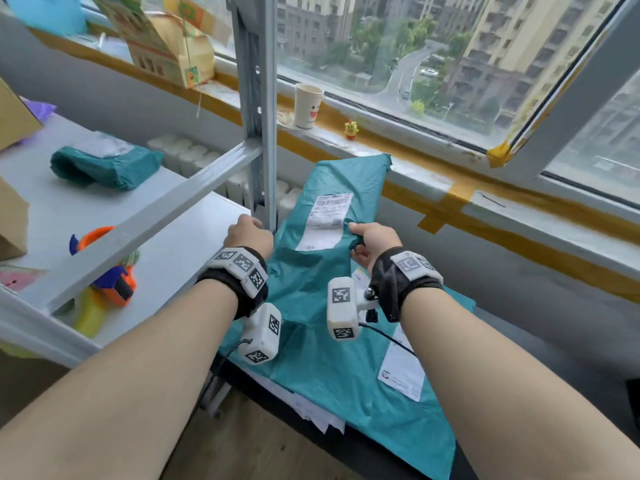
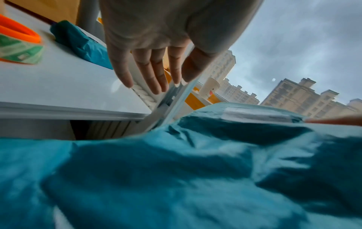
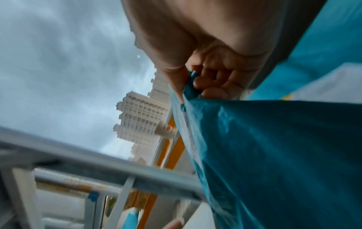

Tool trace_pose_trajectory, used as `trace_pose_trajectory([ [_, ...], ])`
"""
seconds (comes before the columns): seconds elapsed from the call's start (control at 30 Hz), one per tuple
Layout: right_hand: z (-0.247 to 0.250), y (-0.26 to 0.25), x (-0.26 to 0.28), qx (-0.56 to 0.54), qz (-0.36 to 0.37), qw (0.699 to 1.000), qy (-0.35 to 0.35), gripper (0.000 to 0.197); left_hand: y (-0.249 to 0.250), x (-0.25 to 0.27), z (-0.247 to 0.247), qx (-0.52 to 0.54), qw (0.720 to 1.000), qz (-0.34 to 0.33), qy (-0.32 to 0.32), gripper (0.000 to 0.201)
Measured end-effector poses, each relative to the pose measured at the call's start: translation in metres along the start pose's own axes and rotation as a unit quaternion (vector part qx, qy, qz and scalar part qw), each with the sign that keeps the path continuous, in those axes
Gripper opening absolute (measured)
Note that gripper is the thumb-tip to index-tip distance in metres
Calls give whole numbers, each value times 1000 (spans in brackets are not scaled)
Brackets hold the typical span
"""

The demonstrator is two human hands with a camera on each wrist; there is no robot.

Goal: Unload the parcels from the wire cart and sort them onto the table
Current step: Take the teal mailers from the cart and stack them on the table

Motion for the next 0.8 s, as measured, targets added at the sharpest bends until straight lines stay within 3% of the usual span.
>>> trace_pose_trajectory([
  [0.1,43,-4,4,-16,2,999,51,19,19,16,-28,-56,996,-16,-66,34],
  [0.27,124,9,15,-38,-18,990,137,14,38,47,-86,-151,967,-50,-199,39],
  [0.33,159,26,4,-42,-30,983,176,13,40,55,-103,-168,961,-47,-214,42],
  [0.4,205,60,-41,-7,-45,976,211,29,39,58,-117,-170,961,-40,-215,47],
  [0.47,235,85,-54,7,-68,971,227,31,36,57,-127,-169,964,-27,-203,49],
  [0.6,223,83,9,102,-126,963,217,11,31,56,-135,-187,964,-13,-187,51],
  [0.67,225,94,11,193,-154,948,200,15,31,55,-136,-187,964,-11,-189,49],
  [0.8,216,113,6,273,-189,931,151,27,30,50,-143,-184,963,-13,-195,44],
])
Point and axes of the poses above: each hand's wrist, its own x-axis away from the middle knuckle, its own z-axis out of the back of the hand, y = z × x, the point moved 3 cm from there along -x, towards the middle knuckle, and after that the axes turned 2 degrees about y, right-handed, at the moved point
